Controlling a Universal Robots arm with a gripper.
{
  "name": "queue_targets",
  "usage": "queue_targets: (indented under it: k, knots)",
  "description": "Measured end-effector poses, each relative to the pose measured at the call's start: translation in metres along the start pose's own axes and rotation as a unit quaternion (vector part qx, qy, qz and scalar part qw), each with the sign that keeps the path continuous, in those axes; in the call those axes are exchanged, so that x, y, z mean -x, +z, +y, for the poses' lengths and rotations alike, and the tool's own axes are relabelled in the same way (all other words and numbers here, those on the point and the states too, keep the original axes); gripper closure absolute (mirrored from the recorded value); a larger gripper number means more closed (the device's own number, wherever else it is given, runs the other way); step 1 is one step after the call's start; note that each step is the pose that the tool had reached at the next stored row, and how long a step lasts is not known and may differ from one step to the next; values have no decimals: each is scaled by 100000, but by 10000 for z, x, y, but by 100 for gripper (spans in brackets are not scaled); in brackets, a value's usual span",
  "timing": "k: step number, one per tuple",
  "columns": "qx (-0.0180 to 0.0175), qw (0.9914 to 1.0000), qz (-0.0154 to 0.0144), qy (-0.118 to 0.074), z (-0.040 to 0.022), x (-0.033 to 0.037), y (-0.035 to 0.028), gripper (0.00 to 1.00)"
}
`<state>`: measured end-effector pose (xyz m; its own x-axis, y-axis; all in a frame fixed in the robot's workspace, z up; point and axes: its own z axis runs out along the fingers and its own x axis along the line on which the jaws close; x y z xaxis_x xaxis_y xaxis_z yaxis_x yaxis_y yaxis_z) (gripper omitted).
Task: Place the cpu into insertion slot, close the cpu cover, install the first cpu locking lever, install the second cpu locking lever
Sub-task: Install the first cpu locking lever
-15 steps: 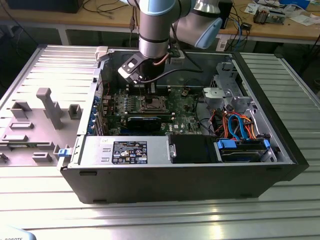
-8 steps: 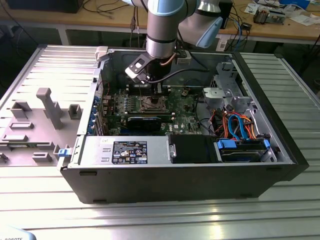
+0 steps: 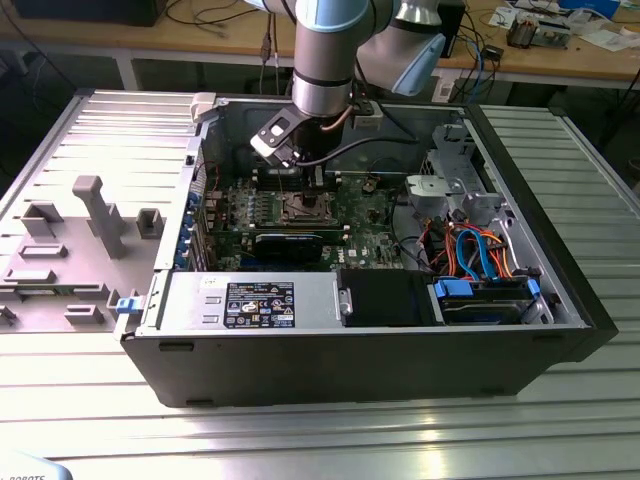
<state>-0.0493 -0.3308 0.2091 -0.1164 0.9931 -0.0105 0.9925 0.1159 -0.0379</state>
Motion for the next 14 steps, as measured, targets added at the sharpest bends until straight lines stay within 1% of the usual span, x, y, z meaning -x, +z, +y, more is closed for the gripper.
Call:
queue_targets:
  k: [6, 14]
  knots:
    - [3, 100000, 1, -2, 0, 0, -22, 89]
    - [5, 100000, 19, -3, -2, 1, -68, 89]
